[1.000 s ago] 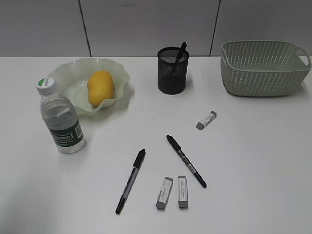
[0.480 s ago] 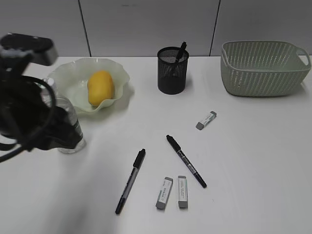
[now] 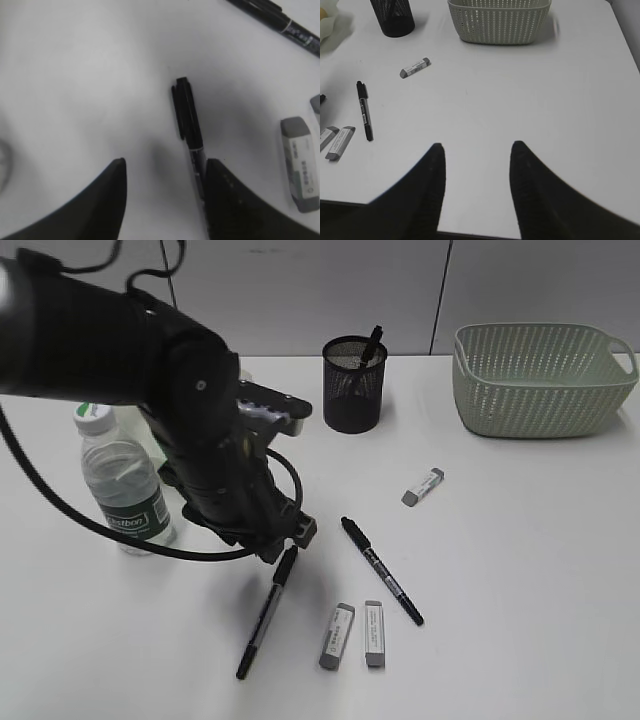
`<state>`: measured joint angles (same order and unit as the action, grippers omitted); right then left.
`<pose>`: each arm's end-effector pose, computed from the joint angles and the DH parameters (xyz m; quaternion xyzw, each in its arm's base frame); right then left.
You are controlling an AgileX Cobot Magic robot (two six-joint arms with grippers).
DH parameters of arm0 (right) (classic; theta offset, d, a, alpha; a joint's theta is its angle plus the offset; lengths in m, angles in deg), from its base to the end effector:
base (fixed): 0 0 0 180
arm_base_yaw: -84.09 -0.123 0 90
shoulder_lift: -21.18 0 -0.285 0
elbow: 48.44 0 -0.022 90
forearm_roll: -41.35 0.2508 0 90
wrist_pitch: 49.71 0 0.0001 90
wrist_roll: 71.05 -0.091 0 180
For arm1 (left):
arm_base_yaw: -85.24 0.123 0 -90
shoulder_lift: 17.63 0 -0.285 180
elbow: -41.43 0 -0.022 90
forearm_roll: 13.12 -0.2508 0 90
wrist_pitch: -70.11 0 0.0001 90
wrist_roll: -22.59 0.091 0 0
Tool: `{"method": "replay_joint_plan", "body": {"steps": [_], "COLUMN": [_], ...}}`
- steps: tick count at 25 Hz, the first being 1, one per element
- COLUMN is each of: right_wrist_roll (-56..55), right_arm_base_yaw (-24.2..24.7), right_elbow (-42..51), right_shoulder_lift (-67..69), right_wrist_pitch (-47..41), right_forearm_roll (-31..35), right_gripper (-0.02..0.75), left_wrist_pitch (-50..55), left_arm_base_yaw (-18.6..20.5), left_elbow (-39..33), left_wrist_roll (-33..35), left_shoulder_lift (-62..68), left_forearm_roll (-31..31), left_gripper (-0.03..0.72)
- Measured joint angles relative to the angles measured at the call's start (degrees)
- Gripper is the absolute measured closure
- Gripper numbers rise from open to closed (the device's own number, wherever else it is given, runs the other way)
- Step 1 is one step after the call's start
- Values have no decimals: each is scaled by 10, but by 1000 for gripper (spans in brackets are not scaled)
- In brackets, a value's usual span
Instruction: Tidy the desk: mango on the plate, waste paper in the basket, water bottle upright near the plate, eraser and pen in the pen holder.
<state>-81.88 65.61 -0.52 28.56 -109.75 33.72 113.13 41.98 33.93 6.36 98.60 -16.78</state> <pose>-0.0035 -0.0122 0.2820 -0.0535 0.8414 0.0707 0.5331 0.2704 -0.2490 0.1692 0.2521 0.9605 -0.0361 0.1122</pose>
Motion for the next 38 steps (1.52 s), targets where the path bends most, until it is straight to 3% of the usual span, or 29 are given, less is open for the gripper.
{"method": "replay_joint_plan", "body": {"steps": [5,16,28,33,38], "right_wrist_roll": [0,0,0,0,0], "right_arm_base_yaw": [0,0,0,0,0], "right_elbow": [0,0,0,0,0], "right_shoulder_lift": [0,0,0,0,0], "right_wrist_pitch": [0,0,0,0,0], "right_forearm_roll": [0,0,0,0,0], "right_gripper": [388,390,390,390,390], "left_wrist_pitch": [10,-22,-30,-119,-341], "left_arm_base_yaw": [-8,-10,-10,-10,2], "left_elbow": [39,45,48,45,45], "left_wrist_roll": [0,0,0,0,0], "left_shoulder_lift": [60,103,113,79,12], "left_forearm_roll": [-1,0,-10,-27,-82], "left_gripper": [304,319,573,574,574]}}
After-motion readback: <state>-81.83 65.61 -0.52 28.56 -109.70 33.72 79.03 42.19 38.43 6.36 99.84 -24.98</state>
